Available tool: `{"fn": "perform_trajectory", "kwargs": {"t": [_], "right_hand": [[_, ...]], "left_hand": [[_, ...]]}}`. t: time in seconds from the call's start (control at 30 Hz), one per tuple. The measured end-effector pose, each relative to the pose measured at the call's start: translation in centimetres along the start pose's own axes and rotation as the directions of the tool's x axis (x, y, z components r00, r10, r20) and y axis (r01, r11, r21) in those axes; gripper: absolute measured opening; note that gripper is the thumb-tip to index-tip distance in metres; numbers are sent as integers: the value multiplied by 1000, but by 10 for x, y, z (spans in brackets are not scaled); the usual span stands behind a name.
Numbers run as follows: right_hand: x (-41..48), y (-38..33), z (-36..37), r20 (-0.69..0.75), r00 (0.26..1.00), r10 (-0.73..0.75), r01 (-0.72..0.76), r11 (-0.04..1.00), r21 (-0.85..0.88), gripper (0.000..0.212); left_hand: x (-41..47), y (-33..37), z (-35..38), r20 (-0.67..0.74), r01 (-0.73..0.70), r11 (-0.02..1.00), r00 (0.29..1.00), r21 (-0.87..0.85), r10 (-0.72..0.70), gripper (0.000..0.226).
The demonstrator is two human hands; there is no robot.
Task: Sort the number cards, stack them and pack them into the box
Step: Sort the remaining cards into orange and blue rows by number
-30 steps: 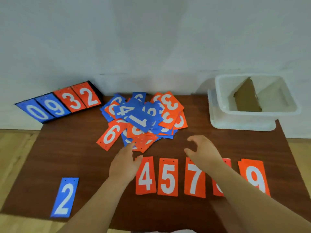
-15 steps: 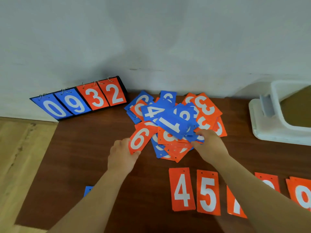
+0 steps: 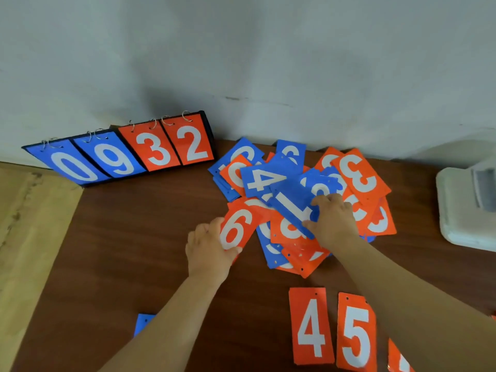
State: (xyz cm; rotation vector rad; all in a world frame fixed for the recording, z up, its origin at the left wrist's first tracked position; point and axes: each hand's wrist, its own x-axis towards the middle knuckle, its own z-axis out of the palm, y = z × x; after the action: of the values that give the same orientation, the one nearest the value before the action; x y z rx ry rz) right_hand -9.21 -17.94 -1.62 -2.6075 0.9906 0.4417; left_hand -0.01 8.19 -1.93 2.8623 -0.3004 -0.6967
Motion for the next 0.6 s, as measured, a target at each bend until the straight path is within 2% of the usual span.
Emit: {"fn": "perform_trajectory", "kwargs": {"t": [0.13,0.23,0.33,0.47,0.6], "right_hand": [[1,4,-2,4,998,60,-60,991,118,45],[-3,12,-8,-20,995,103,-91,943,321,28],[-18,19,-20,-30,990,138,-104,857,504,22],[-50,25,-42,-105,983,150,-47,763,645,15],[-78,35,-58,-191,969,160,-13,799,601,13]], "left_hand": [[-3,-1,0,-16,-23,1000,1000,-10,23,78],[-9,1,-5,41,-18,985,999,-169,26,53],[-18,-1,-18,21,14,945,1000,-326,-8,30],[-36,-4,-44,-70,-13,897,997,-442,-20,28],[-61,-2,-64,-128,-67,877,992,-476,6,32]]}}
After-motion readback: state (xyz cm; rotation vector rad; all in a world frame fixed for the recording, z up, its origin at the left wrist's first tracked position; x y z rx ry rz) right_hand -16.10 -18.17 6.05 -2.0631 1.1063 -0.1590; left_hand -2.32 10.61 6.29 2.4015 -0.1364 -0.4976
